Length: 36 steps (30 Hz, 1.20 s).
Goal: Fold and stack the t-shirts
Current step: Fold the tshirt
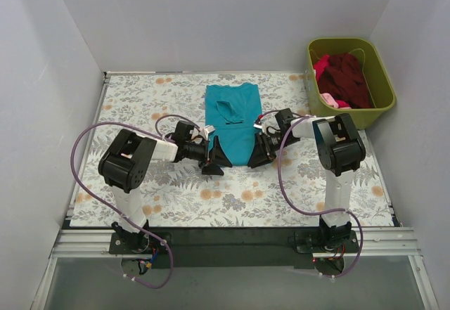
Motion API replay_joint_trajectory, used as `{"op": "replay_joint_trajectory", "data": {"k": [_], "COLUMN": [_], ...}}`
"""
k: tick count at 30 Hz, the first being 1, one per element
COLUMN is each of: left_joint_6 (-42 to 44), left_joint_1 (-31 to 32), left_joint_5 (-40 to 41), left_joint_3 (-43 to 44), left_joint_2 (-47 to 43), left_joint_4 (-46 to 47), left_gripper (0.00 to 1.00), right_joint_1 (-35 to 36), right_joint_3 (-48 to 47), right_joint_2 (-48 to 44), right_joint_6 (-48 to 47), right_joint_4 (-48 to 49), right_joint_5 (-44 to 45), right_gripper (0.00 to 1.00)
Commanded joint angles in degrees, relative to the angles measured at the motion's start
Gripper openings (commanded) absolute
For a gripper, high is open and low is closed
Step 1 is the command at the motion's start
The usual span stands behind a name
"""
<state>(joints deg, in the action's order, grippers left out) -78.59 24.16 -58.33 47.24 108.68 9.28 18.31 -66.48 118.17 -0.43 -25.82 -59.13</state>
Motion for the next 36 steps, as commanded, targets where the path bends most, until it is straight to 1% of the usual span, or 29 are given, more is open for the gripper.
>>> {"op": "replay_joint_trajectory", "data": {"k": [1,5,8,9,10,11,12,13,14,15,16,17,18,21,24,25,29,36], "left_joint_6": [0.63,3.17,8.52,10.54,15.69,18.70,21.60,25.37,32.98,38.11,42.25,48.29,50.61,58.60,64.50,65.39,66.55,68.04], "left_joint_1": [-0.43,-0.43,-0.43,-0.43,-0.43,-0.43,-0.43,-0.35,-0.43,-0.43,-0.26,-0.26,-0.26,0.27,1.06,1.50,2.20,4.31], "left_joint_5": [-0.20,-2.58,-2.94,-2.41,-1.71,0.56,2.06,4.16,6.10,8.90,10.76,12.52,16.54,21.65,23.95,25.09,25.54,26.95], "left_joint_3": [-1.36,-1.98,-1.63,-0.67,0.21,1.00,2.66,3.55,4.51,5.92,7.93,8.47,8.65,8.74,9.18,9.27,9.62,9.01], "left_joint_2": [-1.10,-6.45,-12.78,-14.54,-17.42,-18.85,-19.82,-20.52,-21.05,-20.80,-20.36,-19.83,-19.65,-17.55,-15.18,-14.56,-12.45,-12.18], "left_joint_4": [1.00,-0.74,-5.48,-8.89,-12.15,-14.44,-19.08,-21.21,-23.67,-28.91,-31.31,-32.47,-33.26,-33.36,-33.45,-33.45,-32.66,-31.25], "left_gripper": [0.78,0.74,0.66,0.62,0.60,0.58,0.54,0.49,0.47,0.45,0.41,0.41,0.40,0.38,0.37,0.38,0.38,0.40], "right_joint_1": [-0.29,0.68,0.51,0.42,0.15,-0.11,-0.46,-0.46,-0.46,-0.46,-0.46,-0.46,-0.38,-0.29,0.67,0.94,1.91,5.68], "right_joint_3": [0.65,0.03,-1.28,-2.50,-3.21,-3.39,-3.57,-3.92,-3.75,-3.75,-3.92,-3.92,-4.18,-4.27,-3.57,-3.57,-2.61,2.57], "right_joint_2": [-1.53,-7.24,-12.86,-14.88,-15.77,-16.73,-18.31,-19.02,-19.64,-20.60,-20.96,-21.05,-21.05,-20.18,-19.47,-19.29,-18.77,-21.40], "right_joint_6": [-1.33,-0.63,-3.78,-8.67,-10.63,-13.00,-15.37,-20.61,-22.76,-24.60,-28.71,-30.41,-32.34,-36.92,-40.00,-40.61,-41.76,-44.13], "right_joint_4": [0.25,-1.33,-4.22,-8.32,-9.84,-11.16,-12.13,-13.71,-13.99,-13.99,-13.73,-13.47,-13.12,-10.22,-7.93,-7.75,-6.61,-5.38], "right_joint_5": [0.61,-4.40,-3.10,-0.05,1.81,3.83,9.25,12.52,15.60,21.20,23.69,26.06,30.18,35.56,38.12,38.39,38.66,37.95], "right_gripper": [0.49,0.49,0.45,0.45,0.43,0.43,0.43,0.43,0.42,0.42,0.41,0.41,0.40,0.36,0.35,0.34,0.34,0.35]}}
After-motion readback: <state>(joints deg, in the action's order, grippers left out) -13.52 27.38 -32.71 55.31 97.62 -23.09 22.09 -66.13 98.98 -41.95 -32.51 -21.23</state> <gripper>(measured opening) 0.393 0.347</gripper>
